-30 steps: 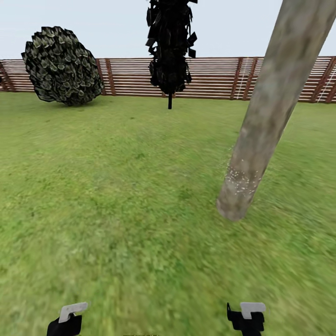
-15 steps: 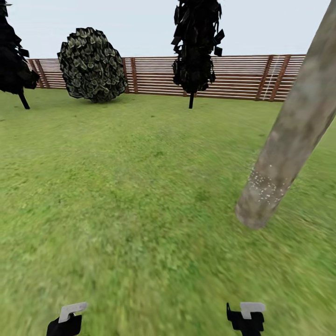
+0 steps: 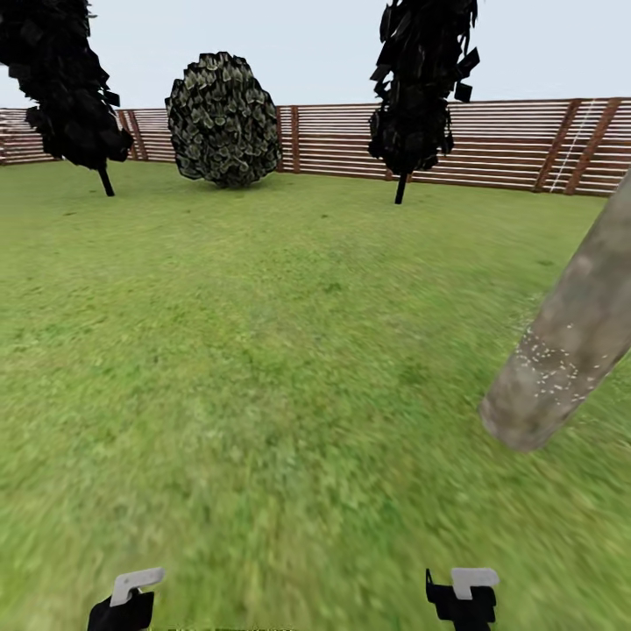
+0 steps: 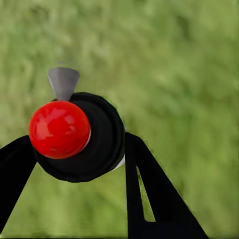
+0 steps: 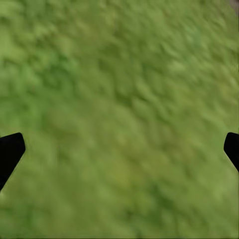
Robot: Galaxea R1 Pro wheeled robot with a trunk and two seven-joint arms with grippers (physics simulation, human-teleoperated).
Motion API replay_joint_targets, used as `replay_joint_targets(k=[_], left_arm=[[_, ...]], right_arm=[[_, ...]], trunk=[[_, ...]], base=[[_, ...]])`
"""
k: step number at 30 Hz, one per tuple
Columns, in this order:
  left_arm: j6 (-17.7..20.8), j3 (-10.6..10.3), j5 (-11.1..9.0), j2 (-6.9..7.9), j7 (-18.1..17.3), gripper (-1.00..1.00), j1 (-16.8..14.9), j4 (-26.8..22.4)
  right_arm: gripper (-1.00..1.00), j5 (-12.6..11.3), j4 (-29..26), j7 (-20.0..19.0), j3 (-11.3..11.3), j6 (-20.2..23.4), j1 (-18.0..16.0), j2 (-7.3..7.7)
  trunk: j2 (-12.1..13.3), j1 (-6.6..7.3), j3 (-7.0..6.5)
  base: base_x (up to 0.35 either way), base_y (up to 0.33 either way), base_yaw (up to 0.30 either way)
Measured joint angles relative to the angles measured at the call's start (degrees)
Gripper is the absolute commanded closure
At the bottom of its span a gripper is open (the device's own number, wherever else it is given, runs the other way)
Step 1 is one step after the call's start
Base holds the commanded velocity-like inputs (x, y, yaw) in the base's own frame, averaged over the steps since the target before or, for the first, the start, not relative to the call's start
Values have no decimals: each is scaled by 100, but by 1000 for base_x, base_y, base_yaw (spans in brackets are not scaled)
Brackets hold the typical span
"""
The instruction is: In the garden, pick up the pesticide atomizer on the floor and spray pesticide onto both trees until each tree trunk is fully covered.
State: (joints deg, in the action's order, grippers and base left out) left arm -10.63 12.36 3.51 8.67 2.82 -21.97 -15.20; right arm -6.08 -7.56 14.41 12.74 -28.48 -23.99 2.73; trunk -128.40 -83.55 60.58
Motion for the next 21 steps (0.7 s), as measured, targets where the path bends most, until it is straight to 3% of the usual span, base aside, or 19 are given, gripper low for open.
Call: replay_joint_targets(k=[21], left_arm=[[0, -6, 1, 3, -1, 100, 0, -8]], right_arm=[[-100, 0, -3, 0, -9, -4, 0, -60]], trunk=[[0, 0, 48]], base=[[0, 0, 281]])
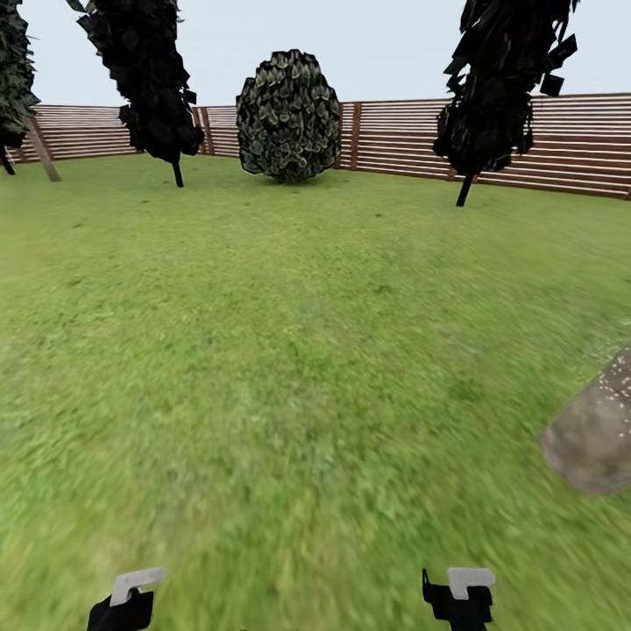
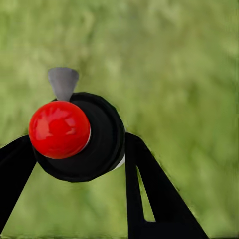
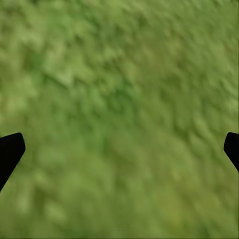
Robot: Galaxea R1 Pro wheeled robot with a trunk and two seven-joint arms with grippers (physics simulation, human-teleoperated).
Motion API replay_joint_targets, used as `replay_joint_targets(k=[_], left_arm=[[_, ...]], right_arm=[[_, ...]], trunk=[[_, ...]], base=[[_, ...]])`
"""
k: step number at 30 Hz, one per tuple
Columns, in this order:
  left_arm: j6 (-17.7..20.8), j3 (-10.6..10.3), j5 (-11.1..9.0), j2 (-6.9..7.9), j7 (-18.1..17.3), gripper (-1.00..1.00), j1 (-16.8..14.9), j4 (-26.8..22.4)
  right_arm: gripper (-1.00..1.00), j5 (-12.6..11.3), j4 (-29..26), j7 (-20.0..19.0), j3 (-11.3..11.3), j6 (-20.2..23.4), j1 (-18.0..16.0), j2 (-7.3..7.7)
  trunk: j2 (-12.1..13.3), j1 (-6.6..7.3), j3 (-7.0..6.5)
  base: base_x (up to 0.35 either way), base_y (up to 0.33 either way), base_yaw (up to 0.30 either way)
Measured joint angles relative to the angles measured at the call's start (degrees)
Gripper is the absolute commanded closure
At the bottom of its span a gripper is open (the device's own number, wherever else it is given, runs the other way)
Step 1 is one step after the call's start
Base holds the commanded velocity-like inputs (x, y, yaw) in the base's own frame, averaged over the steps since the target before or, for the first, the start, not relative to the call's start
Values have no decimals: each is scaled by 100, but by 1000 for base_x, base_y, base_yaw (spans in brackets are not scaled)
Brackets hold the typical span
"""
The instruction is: In the garden, pick up the pesticide atomizer on the floor and spray pesticide onto both trees until each tree trunk is fully covered.
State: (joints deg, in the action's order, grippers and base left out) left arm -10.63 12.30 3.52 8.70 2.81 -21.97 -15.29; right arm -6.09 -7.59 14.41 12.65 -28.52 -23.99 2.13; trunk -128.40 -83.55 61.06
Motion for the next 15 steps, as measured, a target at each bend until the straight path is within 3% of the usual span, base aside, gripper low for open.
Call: replay_joint_targets(k=[15], left_arm=[[7, 11, 5, 41, -6, 100, 0, -1]], right_arm=[[-100, -7, -12, 0, 0, -5, 0, 7]], trunk=[[0, 0, 34]], base=[[0, 0, 281]])
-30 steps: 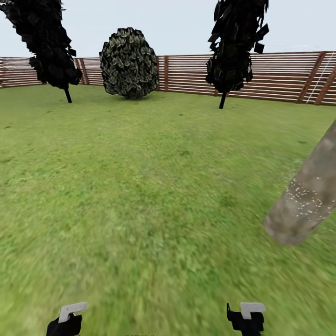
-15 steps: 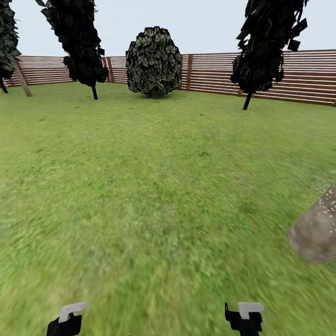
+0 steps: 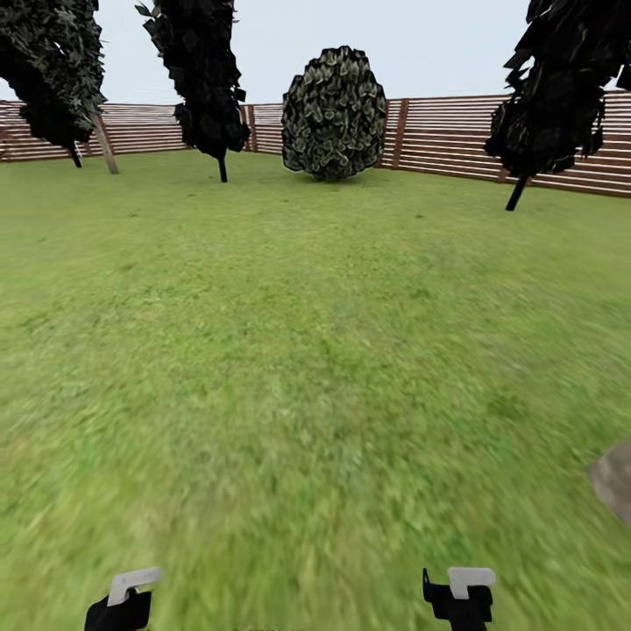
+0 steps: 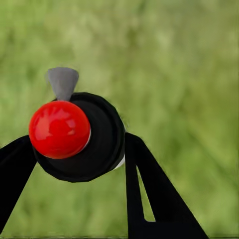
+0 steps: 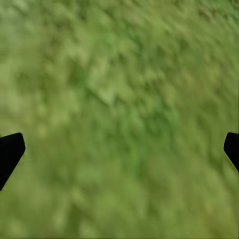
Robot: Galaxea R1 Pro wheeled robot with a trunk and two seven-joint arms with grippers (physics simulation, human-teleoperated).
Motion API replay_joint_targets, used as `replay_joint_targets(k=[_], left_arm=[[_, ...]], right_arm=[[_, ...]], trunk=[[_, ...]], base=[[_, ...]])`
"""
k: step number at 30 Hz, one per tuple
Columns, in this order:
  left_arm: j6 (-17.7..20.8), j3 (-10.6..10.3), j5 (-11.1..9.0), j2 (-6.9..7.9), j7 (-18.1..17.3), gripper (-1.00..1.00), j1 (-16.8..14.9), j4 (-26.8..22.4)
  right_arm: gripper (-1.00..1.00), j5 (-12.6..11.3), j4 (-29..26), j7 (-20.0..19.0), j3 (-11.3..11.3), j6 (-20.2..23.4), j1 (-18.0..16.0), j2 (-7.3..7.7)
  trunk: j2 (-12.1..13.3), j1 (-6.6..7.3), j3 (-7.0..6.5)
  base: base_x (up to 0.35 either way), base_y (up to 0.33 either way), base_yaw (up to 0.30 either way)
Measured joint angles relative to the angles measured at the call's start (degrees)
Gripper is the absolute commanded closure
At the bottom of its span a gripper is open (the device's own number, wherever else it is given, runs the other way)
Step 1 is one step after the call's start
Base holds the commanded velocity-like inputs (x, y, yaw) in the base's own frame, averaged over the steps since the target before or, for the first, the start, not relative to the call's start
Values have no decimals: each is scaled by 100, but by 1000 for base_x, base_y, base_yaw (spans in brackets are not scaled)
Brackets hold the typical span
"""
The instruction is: In the garden, pick up the pesticide atomizer on the floor and spray pesticide onto both trees until each tree trunk is fully covered.
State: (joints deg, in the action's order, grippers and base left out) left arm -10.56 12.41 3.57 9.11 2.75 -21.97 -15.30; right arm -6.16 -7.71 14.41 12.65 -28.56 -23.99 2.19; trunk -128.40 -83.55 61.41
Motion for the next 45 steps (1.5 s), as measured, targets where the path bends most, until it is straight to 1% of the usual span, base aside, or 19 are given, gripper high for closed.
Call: replay_joint_targets(k=[17, 20, 23, 28, 45], left_arm=[[8, -24, -1, -42, 6, 100, 0, 1], [2, -21, -5, -41, 6, 100, 0, 1], [2, -20, 1, -35, 6, 100, 0, 1], [1, -6, 3, -18, 2, 100, 0, -7], [6, -20, 3, -32, -2, 100, 0, -6]], right_arm=[[-100, 0, 5, 45, -2, -1, 0, -3], [-100, 13, 13, 496, 2, 6, 0, -13], [-100, 17, 15, 605, 0, 8, 0, -9], [-100, 1, -1, 629, 0, 8, 0, -8], [-100, 9, -2, 623, 8, 9, 0, -10]], trunk=[[0, 0, 52], [0, 0, 55], [0, 0, 56], [0, 0, 56], [0, 0, 56]], base=[[0, 0, 281], [0, 0, 283], [0, 0, 284], [0, 0, 284], [0, 0, 284]])
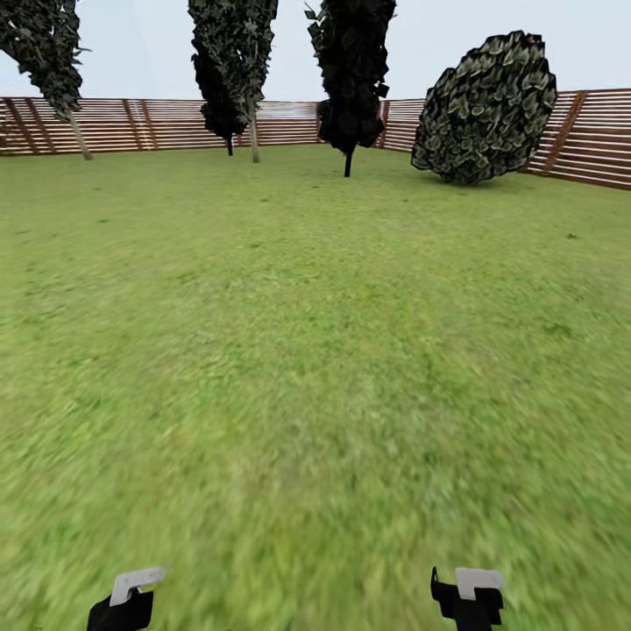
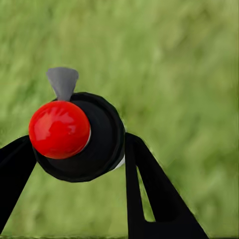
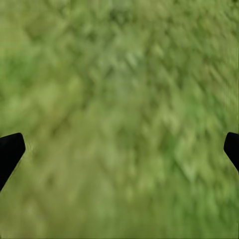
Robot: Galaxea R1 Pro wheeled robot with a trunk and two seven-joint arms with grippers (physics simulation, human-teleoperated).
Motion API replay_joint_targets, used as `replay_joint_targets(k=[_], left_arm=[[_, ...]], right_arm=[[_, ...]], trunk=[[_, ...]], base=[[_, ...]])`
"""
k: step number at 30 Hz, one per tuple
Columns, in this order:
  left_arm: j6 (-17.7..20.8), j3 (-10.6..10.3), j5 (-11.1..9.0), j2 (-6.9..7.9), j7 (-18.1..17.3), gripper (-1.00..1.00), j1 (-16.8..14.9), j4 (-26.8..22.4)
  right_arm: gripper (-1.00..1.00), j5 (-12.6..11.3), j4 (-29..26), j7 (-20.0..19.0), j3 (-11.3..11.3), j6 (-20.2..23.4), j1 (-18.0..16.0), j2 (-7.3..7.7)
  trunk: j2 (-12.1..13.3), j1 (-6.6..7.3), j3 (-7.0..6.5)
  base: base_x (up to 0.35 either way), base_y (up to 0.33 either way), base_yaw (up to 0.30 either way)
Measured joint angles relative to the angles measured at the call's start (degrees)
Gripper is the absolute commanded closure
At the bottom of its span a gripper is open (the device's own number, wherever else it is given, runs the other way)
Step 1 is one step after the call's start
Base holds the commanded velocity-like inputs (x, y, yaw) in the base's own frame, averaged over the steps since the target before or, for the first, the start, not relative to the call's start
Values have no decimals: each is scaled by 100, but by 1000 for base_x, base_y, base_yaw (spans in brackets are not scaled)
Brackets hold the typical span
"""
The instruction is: In the garden, pick up the pesticide atomizer on the floor and spray pesticide onto both trees until each tree trunk is fully covered.
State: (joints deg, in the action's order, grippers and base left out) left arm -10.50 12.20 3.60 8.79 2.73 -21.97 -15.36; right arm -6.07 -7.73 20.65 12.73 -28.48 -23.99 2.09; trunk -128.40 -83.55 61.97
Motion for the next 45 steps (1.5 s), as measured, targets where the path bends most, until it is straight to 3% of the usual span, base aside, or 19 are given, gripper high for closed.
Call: replay_joint_targets(k=[45], left_arm=[[-2, 15, -14, 0, 17, 100, 0, 6]], right_arm=[[-100, 9, 9, 1, 0, 0, 0, -7]], trunk=[[0, 0, 0]], base=[[-14, 13, 284]])
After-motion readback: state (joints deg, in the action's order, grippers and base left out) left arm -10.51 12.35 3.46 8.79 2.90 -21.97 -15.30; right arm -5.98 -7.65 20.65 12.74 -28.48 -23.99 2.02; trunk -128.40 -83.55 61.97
